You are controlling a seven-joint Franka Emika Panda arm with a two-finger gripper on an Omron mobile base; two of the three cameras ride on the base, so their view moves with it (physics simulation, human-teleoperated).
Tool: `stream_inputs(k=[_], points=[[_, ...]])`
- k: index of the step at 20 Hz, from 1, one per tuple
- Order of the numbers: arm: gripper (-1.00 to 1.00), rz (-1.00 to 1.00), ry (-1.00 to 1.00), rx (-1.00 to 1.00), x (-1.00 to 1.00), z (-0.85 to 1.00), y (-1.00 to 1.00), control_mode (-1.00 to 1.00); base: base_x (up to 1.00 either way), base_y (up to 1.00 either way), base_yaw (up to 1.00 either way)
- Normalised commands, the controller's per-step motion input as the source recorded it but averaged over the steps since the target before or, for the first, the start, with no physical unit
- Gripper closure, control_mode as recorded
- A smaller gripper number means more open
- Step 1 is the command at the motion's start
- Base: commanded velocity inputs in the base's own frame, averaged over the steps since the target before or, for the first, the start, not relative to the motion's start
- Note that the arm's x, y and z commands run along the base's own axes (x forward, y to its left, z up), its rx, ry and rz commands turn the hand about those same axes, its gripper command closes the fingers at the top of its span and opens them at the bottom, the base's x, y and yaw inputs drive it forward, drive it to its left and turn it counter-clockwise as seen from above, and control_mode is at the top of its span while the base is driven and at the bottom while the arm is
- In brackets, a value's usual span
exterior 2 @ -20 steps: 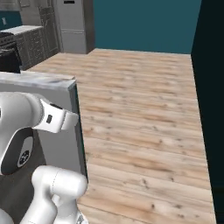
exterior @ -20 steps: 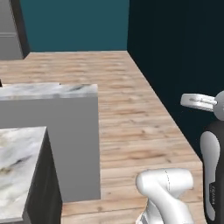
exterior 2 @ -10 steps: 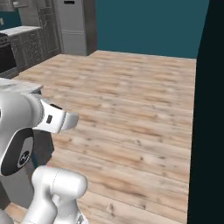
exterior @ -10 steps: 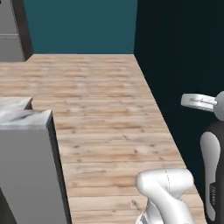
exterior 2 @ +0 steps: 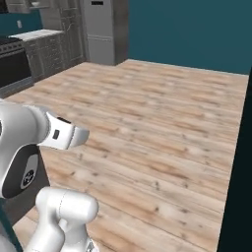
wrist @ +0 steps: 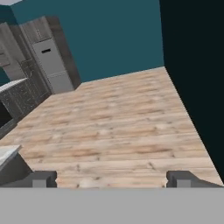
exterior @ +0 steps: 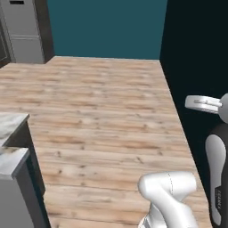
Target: Take the smaller bowl and place it next to the appetizer plate on the dining counter , and place the larger bowl next to the plate with cooked food.
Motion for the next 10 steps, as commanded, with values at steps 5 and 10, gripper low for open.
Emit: stream_inputs(k=[5, 10], points=[[-1.0, 0.0, 0.0, 0.0, 0.0, 0.0, 0.0, 1.0, 1.0, -0.63, 0.28], [-1.0, 0.0, 0.0, 0.0, 0.0, 0.0, 0.0, 1.0, 1.0, -0.55, 0.28]])
